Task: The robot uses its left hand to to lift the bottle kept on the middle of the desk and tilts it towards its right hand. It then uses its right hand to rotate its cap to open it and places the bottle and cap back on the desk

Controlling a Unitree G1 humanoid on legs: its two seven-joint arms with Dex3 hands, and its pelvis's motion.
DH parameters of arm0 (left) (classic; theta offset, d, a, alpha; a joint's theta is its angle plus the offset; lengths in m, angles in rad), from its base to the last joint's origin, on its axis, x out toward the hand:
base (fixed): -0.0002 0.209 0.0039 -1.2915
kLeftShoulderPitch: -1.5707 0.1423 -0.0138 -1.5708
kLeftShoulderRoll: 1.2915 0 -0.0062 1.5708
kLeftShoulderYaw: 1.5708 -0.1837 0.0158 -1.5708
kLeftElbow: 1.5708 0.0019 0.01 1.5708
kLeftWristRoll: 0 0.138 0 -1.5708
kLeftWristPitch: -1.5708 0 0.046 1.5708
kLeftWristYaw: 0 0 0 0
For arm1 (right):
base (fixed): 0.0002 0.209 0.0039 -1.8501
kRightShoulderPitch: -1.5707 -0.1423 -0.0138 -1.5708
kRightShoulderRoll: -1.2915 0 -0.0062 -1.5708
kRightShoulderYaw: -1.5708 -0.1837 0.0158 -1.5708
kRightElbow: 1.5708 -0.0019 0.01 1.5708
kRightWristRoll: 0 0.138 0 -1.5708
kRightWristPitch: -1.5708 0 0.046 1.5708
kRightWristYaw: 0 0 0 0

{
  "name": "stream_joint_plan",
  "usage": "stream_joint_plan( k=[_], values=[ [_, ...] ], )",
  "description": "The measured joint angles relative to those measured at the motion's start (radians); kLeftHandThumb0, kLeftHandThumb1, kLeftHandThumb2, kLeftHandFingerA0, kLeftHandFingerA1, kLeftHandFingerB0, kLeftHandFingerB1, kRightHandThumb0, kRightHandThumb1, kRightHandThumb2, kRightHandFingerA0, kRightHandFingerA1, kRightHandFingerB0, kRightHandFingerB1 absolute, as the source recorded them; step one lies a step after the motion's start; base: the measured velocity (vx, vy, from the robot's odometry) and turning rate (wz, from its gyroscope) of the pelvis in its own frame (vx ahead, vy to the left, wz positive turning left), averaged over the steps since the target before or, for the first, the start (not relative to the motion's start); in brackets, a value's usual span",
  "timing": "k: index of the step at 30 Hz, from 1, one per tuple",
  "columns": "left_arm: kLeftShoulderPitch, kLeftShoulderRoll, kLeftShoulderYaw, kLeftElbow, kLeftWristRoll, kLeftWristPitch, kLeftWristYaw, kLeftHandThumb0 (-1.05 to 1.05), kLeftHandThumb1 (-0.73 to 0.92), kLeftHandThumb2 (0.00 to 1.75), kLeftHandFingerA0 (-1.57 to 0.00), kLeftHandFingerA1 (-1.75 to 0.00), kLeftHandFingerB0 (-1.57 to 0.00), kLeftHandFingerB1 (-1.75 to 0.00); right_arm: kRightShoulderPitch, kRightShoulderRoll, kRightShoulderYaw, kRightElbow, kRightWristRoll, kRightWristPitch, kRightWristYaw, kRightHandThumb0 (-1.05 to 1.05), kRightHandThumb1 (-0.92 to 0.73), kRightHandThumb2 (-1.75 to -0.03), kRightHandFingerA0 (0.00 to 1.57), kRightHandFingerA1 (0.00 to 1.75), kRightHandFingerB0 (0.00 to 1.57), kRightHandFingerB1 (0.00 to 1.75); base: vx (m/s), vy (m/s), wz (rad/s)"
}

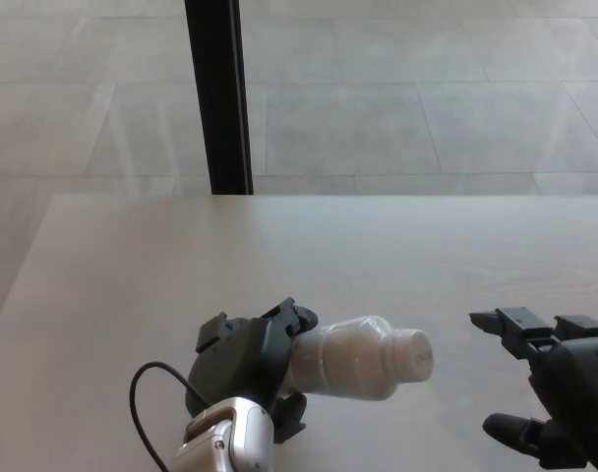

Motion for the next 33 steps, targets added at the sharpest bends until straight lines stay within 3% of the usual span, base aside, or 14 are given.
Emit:
stream_joint_plan(
  k=[2, 8, 9, 17, 18, 20, 21, 22, 23, 25, 26, 27, 32, 33],
  values=[
    [0.003, -0.001, 0.000, 0.000, 0.001, 0.000, 0.000, 0.10, 0.80, 0.69, -0.64, -1.07, -0.52, -0.69, -0.004, 0.003, 0.010, -0.003, 0.003, 0.012, 0.010, -0.77, -0.51, -0.61, 0.53, 1.25, 0.25, 0.45, 0.00, 0.000, 0.00],
    [0.004, -0.001, -0.005, 0.002, 0.006, 0.000, 0.000, 0.09, 0.82, 0.65, -0.63, -0.93, -0.47, -0.59, -0.031, 0.021, 0.027, -0.008, 0.008, 0.037, 0.015, -0.70, -0.57, -0.58, 0.58, 1.17, 0.29, 0.43, 0.00, 0.000, 0.00],
    [0.004, -0.001, -0.005, 0.002, 0.006, 0.000, 0.000, 0.13, 0.81, 0.73, -0.59, -1.15, -0.56, -0.73, -0.038, 0.024, 0.028, -0.008, 0.009, 0.040, 0.015, -0.70, -0.56, -0.58, 0.57, 1.22, 0.29, 0.43, 0.00, 0.000, 0.00],
    [0.007, -0.004, -0.002, 0.007, 0.007, -0.002, 0.001, 0.07, 0.82, 0.65, -0.60, -0.86, -0.47, -0.59, -0.064, 0.041, 0.031, -0.028, 0.030, 0.049, 0.010, -0.68, -0.59, -0.58, 0.68, 1.13, 0.36, 0.42, 0.00, 0.000, 0.00],
    [0.006, -0.004, -0.002, 0.007, 0.007, -0.002, 0.001, 0.06, 0.84, 0.64, -0.59, -1.01, -0.49, -0.64, -0.064, 0.043, 0.034, -0.030, 0.032, 0.050, 0.008, -0.67, -0.46, -0.89, 0.67, 1.00, 0.31, 0.54, 0.00, 0.000, 0.00],
    [0.003, -0.005, -0.002, 0.009, 0.008, -0.002, 0.001, 0.06, 0.84, 0.63, -0.61, -0.95, -0.47, -0.59, -0.064, 0.048, 0.043, -0.036, 0.036, 0.050, 0.003, -0.67, -0.46, -0.90, 0.67, 1.00, 0.30, 0.53, 0.00, 0.000, 0.00],
    [0.002, -0.007, -0.002, 0.011, 0.008, -0.002, 0.001, 0.07, 0.84, 0.65, -0.60, -1.14, -0.51, -0.77, -0.064, 0.050, 0.047, -0.037, 0.037, 0.050, 0.001, -0.71, -0.55, -0.61, 0.70, 1.16, 0.36, 0.44, 0.00, 0.000, 0.00],
    [0.002, -0.008, -0.002, 0.012, 0.008, -0.002, 0.001, 0.05, 0.85, 0.66, -0.61, -1.10, -0.46, -0.65, -0.064, 0.052, 0.051, -0.039, 0.039, 0.050, 0.000, -0.66, -0.46, -0.90, 0.68, 0.99, 0.29, 0.54, 0.00, 0.000, 0.00],
    [0.001, -0.010, -0.001, 0.014, 0.008, -0.002, 0.001, 0.05, 0.83, 0.65, -0.62, -1.05, -0.46, -0.59, -0.064, 0.054, 0.054, -0.041, 0.040, 0.050, -0.001, -0.73, -0.53, -0.63, 0.70, 1.16, 0.36, 0.44, 0.00, 0.000, 0.00],
    [0.000, -0.014, 0.002, 0.017, 0.008, -0.001, 0.002, 0.04, 0.82, 0.66, -0.63, -0.98, -0.46, -0.58, -0.063, 0.061, 0.062, -0.052, 0.041, 0.051, -0.001, -0.73, -0.53, -0.63, 0.70, 1.17, 0.36, 0.44, 0.00, 0.000, 0.00],
    [-0.002, -0.016, 0.003, 0.019, 0.008, -0.001, 0.002, 0.11, 0.64, 0.94, -0.63, -0.85, -0.39, -0.61, -0.062, 0.064, 0.066, -0.057, 0.041, 0.052, -0.001, -0.70, -0.47, -0.90, 0.66, 1.03, 0.29, 0.53, 0.00, 0.000, 0.00],
    [-0.003, -0.016, 0.002, 0.019, 0.008, -0.001, 0.002, 0.07, 0.81, 0.67, -0.62, -0.90, -0.45, -0.57, -0.059, 0.067, 0.072, -0.063, 0.041, 0.053, -0.001, -0.70, -0.47, -0.90, 0.67, 1.00, 0.30, 0.53, 0.00, 0.000, 0.00],
    [-0.006, -0.018, 0.001, 0.021, 0.008, 0.001, 0.000, 0.07, 0.82, 0.68, -0.64, -1.07, -0.46, -0.61, -0.041, 0.081, 0.105, -0.079, 0.041, 0.057, -0.001, -0.62, -0.44, -0.90, 0.69, 1.02, 0.30, 0.54, 0.00, 0.000, 0.00],
    [-0.006, -0.019, 0.003, 0.021, 0.008, 0.001, 0.000, 0.08, 0.84, 0.66, -0.64, -1.15, -0.51, -0.66, -0.039, 0.082, 0.110, -0.080, 0.041, 0.058, -0.001, -0.69, -0.53, -0.63, 0.68, 1.33, 0.37, 0.43, 0.00, 0.000, 0.00]
  ],
)
